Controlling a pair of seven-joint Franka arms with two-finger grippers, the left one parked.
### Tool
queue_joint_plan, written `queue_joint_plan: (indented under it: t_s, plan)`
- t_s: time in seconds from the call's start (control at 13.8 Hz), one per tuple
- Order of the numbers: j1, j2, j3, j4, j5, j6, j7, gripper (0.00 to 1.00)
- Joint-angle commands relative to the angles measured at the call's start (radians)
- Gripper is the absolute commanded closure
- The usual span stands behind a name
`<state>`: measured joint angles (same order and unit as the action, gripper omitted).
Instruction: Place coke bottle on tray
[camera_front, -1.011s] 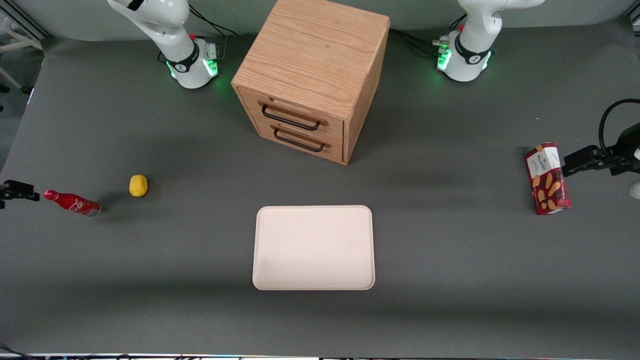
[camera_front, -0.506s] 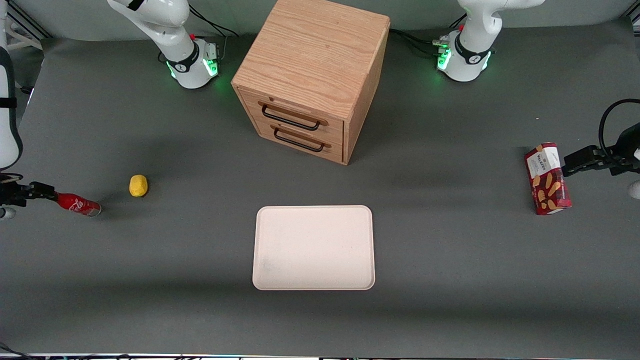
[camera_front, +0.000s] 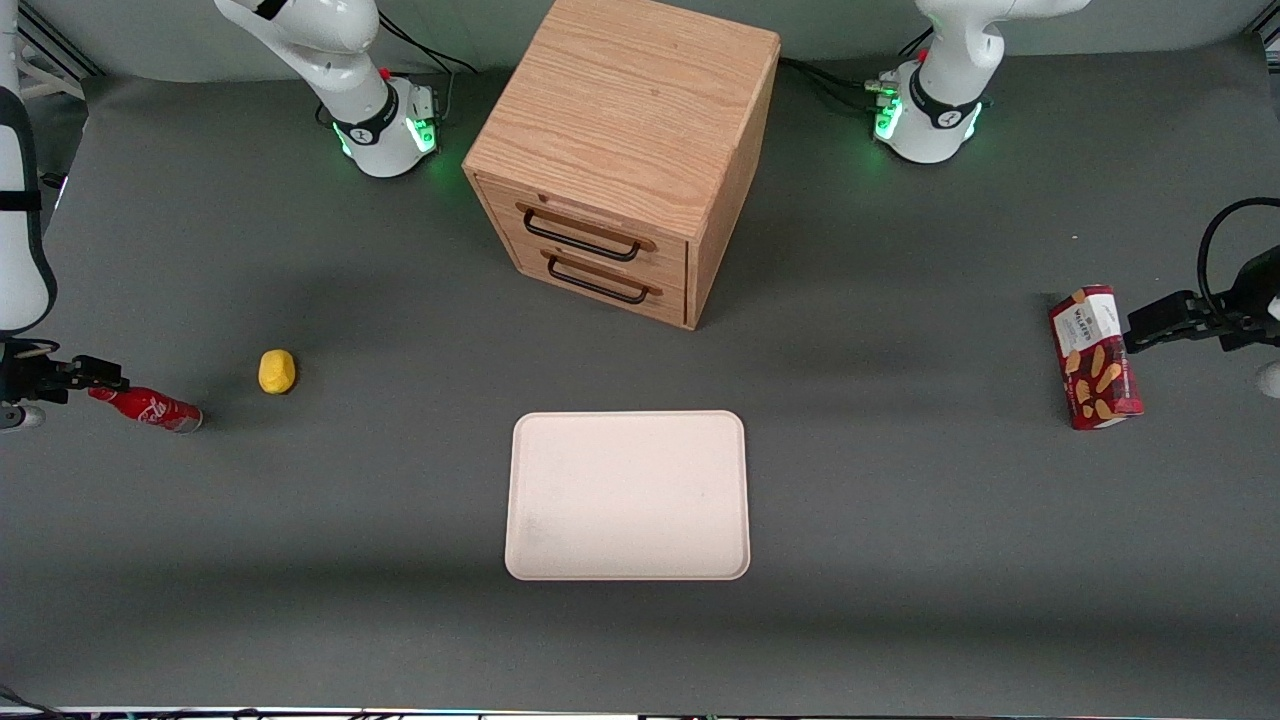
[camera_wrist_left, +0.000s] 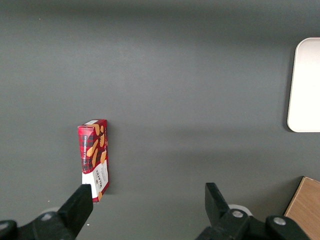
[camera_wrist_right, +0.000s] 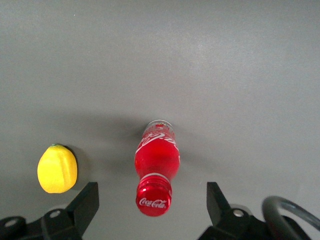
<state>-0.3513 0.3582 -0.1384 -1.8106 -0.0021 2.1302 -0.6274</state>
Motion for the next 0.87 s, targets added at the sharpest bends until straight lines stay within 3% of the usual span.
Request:
queue_joint_plan:
  t_s: [0.0,0.22,0.43,0.79]
  plan:
    - [0.012,-0.033,-0.012,-0.039,0.016,0.023,-0.005,0.25]
    - [0.02,-0.033,-0.012,-0.039,0.016,0.019,-0.008,0.71]
    - [0.02,-0.033,-0.012,-0.038,0.016,0.014,-0.043,1.0]
    - [0.021,-0.085,-0.009,0.003,0.005,-0.04,-0.043,1.0]
